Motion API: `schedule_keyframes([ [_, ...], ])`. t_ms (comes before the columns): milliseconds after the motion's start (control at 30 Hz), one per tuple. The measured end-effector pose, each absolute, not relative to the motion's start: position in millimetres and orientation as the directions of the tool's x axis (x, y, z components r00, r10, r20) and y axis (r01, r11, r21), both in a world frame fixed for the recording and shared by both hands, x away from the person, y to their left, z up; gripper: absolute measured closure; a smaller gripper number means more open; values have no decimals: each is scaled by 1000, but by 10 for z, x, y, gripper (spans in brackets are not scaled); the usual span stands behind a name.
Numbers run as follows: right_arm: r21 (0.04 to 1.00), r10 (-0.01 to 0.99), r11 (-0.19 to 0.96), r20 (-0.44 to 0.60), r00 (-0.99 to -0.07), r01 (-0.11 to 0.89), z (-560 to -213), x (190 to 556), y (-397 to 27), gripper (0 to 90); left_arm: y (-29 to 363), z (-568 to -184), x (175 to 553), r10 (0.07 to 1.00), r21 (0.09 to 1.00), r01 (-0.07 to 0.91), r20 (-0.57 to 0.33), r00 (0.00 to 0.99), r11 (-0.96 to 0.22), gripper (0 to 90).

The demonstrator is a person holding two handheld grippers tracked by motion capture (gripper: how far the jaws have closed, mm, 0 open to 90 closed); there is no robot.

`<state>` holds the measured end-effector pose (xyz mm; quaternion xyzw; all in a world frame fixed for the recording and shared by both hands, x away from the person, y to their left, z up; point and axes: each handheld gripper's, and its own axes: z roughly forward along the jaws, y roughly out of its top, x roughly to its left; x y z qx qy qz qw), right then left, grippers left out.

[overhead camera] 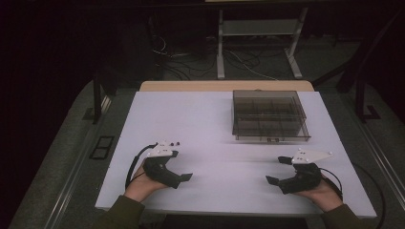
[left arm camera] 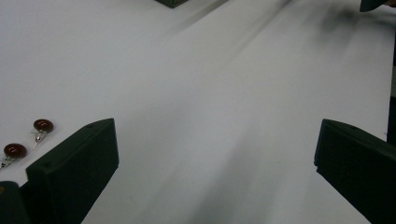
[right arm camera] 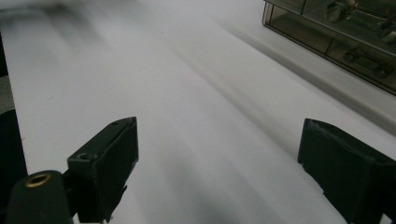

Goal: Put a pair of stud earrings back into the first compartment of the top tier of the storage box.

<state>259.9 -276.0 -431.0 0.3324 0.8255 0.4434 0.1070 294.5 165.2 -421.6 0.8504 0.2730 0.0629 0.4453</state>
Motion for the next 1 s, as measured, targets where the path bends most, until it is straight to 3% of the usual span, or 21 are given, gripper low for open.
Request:
schedule_keyframes([
  [1000, 803, 636, 369, 150, -757, 468, -4325, 2658, -2804, 117, 1707, -4069, 3201, 542, 800, 403, -118, 832, -444, 0],
])
